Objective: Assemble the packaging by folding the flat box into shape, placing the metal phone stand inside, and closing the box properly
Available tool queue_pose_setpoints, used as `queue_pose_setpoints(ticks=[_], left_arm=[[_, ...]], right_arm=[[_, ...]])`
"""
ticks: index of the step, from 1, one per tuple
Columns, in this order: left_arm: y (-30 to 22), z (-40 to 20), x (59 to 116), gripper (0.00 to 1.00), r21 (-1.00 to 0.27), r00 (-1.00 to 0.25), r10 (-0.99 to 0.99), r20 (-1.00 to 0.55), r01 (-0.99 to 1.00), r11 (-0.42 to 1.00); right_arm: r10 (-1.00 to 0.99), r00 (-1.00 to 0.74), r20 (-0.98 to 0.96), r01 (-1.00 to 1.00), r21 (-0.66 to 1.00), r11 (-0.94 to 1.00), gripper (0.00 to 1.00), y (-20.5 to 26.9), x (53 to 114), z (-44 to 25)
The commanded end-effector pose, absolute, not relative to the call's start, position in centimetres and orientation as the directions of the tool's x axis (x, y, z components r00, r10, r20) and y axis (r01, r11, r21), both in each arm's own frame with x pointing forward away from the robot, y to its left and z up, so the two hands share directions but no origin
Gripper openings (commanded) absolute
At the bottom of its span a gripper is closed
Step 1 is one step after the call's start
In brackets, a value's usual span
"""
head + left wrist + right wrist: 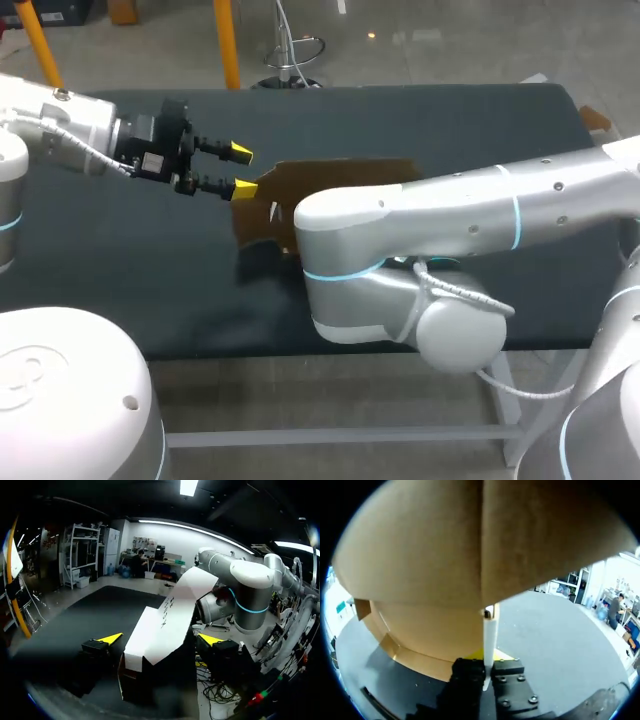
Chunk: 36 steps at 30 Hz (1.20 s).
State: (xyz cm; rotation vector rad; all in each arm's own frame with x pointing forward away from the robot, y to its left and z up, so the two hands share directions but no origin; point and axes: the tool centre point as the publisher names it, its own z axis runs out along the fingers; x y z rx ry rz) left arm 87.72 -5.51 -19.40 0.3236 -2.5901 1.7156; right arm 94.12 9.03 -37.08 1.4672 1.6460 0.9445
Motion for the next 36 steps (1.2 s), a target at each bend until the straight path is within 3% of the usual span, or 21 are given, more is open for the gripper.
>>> queue_pose_setpoints(ticks=[1,36], left_arm=[[-5.0,-18.6,86.7,1.00,-0.905,-0.969,-0.229,0.094,-0.179,0.386],[-4.0,-16.5,84.8,1.00,-0.889,-0.952,-0.305,0.015,-0.152,0.433]], right_arm=[[0.932,0.281,-0.228,0.451,0.889,0.081,0.00,9.5,93.6,-37.3],[0.982,0.158,-0.106,0.416,0.909,0.032,0.00,8.4,91.7,-36.6]])
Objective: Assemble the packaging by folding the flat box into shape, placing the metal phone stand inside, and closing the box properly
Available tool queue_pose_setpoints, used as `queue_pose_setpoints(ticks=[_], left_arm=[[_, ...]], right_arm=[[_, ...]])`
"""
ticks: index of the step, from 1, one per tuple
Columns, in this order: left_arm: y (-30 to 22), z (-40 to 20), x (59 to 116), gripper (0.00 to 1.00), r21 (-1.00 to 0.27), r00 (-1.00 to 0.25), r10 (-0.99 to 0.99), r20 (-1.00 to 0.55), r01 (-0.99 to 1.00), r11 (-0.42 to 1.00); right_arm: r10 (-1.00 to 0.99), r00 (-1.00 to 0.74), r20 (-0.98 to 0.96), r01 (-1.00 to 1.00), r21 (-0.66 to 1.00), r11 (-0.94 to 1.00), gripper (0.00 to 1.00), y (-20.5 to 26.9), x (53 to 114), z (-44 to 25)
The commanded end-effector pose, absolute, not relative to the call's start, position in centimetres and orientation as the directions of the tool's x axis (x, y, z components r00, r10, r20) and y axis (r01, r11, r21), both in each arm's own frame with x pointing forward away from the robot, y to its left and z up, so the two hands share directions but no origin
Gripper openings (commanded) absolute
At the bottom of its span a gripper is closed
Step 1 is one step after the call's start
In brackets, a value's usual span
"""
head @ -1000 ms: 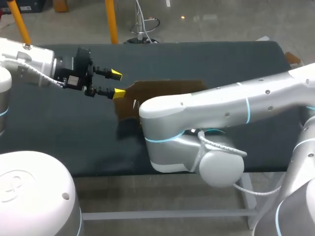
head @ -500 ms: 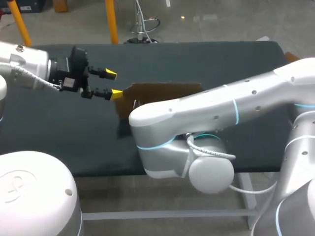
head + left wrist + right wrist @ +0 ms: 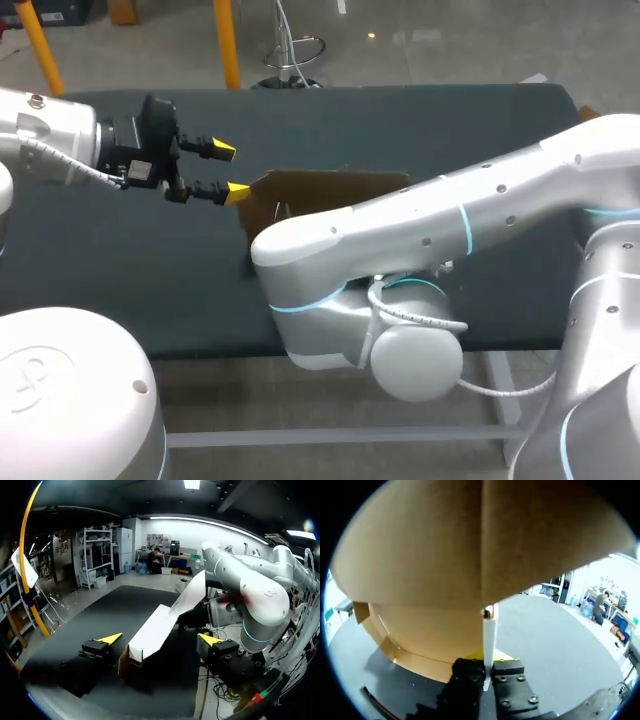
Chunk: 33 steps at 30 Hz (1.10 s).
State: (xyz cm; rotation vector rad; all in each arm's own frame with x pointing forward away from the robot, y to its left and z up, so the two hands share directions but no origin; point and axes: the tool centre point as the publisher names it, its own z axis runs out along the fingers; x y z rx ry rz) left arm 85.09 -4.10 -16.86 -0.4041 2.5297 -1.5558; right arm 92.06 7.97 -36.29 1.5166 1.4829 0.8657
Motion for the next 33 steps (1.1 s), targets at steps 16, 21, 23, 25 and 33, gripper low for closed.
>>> queue_pose_setpoints(ticks=[16,21,23,25,33], left_arm=[[-3.78,-16.55,84.39,1.00,-0.885,-0.948,-0.317,0.013,-0.158,0.437],[-3.86,-16.45,84.38,1.00,-0.883,-0.948,-0.318,0.015,-0.162,0.440],[-3.90,-16.38,84.40,1.00,-0.882,-0.948,-0.319,0.016,-0.163,0.442],[-3.92,-16.35,84.43,1.00,-0.882,-0.948,-0.318,0.016,-0.163,0.443],[-4.07,-16.14,84.57,1.00,-0.878,-0.949,-0.315,0.014,-0.163,0.450]], right_arm=[[0.993,0.100,-0.056,0.412,0.911,0.009,0.00,7.98,91.50,-36.73],[0.995,0.089,-0.047,0.408,0.913,0.006,0.00,7.80,91.44,-36.70],[0.996,0.076,-0.039,0.408,0.913,0.004,0.00,7.74,91.44,-36.67],[0.997,0.072,-0.037,0.409,0.912,0.004,0.00,7.69,91.43,-36.63],[1.000,0.019,0.001,0.414,0.910,-0.009,0.00,7.54,91.48,-36.36]])
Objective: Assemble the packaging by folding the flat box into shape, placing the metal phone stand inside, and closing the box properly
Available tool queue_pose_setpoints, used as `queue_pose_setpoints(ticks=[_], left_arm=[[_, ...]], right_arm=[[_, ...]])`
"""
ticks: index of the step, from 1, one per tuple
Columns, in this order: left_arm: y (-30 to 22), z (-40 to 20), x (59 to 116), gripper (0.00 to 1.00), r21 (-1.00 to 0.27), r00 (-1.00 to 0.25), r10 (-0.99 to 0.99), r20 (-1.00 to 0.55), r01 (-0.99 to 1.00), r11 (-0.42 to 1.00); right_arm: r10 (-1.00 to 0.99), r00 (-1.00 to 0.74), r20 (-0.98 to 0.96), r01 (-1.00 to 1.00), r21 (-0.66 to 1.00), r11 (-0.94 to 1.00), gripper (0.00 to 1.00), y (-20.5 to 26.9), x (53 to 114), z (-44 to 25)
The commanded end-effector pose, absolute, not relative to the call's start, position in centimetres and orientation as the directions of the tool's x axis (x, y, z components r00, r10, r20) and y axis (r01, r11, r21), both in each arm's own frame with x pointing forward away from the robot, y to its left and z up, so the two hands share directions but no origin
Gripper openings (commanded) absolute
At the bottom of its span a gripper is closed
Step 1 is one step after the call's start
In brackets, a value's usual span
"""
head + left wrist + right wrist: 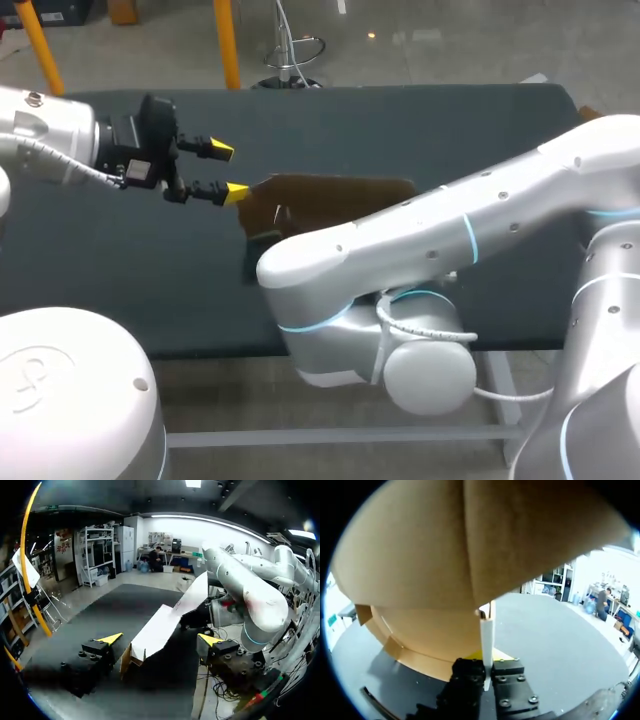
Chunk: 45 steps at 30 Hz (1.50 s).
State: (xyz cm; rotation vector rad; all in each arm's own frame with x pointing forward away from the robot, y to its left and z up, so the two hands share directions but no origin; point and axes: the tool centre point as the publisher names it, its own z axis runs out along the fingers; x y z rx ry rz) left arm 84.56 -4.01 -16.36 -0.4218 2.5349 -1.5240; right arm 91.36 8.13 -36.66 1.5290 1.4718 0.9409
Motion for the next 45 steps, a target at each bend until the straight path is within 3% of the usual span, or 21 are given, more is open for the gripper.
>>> queue_pose_setpoints(ticks=[1,31,45], left_arm=[[-4.1,-16.1,84.6,1.00,-0.878,-0.949,-0.316,0.014,-0.163,0.450],[-2.0,-16.1,84.4,1.00,-0.836,-0.958,-0.288,-0.006,-0.153,0.527],[-2.0,-16.1,84.4,1.00,-0.836,-0.958,-0.288,-0.006,-0.153,0.527]], right_arm=[[1.000,0.021,-0.002,0.415,0.910,-0.007,0.00,7.6,91.5,-36.3],[0.951,-0.290,0.105,0.534,0.843,0.069,0.00,8.1,92.0,-35.9],[0.951,-0.290,0.105,0.534,0.843,0.069,0.00,8.1,92.0,-35.9]])
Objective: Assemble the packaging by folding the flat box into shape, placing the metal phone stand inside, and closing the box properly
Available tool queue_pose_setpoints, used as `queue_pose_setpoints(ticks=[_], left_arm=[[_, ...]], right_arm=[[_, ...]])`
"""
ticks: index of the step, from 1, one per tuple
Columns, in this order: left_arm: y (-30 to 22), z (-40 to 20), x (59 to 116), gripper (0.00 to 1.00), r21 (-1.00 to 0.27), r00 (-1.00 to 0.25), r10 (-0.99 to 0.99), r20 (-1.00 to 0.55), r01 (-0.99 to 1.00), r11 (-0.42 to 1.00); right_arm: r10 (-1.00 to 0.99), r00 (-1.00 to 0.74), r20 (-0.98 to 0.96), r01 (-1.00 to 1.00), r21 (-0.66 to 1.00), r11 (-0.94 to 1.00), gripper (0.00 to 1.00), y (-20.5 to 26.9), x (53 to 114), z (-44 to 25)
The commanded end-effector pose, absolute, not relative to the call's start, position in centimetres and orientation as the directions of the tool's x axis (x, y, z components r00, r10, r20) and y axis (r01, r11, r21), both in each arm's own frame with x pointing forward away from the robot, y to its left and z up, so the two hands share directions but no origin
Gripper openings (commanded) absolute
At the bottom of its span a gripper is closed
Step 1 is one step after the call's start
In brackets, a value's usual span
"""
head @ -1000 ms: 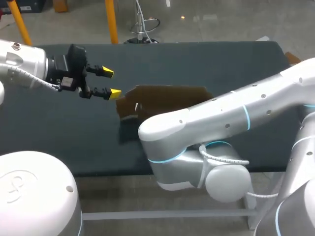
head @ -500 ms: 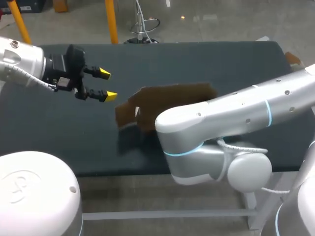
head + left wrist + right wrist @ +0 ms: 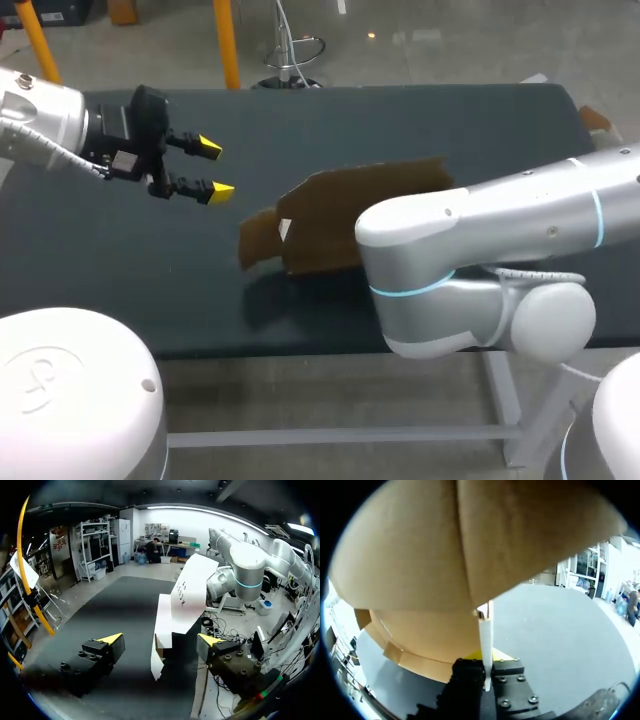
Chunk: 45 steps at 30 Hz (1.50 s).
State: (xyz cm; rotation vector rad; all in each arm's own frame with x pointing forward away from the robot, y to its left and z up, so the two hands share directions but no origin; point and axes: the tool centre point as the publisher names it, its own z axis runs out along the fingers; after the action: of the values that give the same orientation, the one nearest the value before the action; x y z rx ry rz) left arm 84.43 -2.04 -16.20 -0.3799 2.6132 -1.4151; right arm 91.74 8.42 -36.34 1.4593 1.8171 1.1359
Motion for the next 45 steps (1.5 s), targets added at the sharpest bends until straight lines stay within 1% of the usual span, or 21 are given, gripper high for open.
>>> queue_pose_setpoints(ticks=[1,11,24,33,39,45], left_arm=[[-2.0,-16.1,84.4,1.00,-0.836,-0.958,-0.288,-0.006,-0.153,0.527],[-1.0,-16.6,83.9,1.00,-0.819,-0.967,-0.235,-0.101,-0.054,0.571],[-0.8,-16.7,83.8,1.00,-0.796,-0.965,-0.228,-0.133,-0.033,0.605],[-0.6,-16.8,83.4,1.00,-0.774,-0.968,-0.188,-0.167,0.011,0.633],[-0.2,-16.8,83.4,1.00,-0.766,-0.967,-0.191,-0.168,0.006,0.643],[0.0,-16.7,83.2,1.00,-0.756,-0.967,-0.176,-0.183,0.024,0.654]], right_arm=[[0.951,-0.290,0.105,0.534,0.843,0.069,0.00,8.1,92.0,-35.9],[0.931,-0.327,0.160,0.558,0.828,0.054,0.00,8.2,91.8,-36.1],[0.901,-0.384,0.200,0.563,0.824,0.057,0.00,7.9,91.6,-35.6],[0.870,-0.437,0.228,0.590,0.803,0.086,0.00,7.7,91.6,-35.5],[0.850,-0.468,0.240,0.607,0.786,0.112,0.00,7.5,91.7,-35.2],[0.848,-0.475,0.235,0.634,0.760,0.145,0.00,7.4,91.9,-34.6]])
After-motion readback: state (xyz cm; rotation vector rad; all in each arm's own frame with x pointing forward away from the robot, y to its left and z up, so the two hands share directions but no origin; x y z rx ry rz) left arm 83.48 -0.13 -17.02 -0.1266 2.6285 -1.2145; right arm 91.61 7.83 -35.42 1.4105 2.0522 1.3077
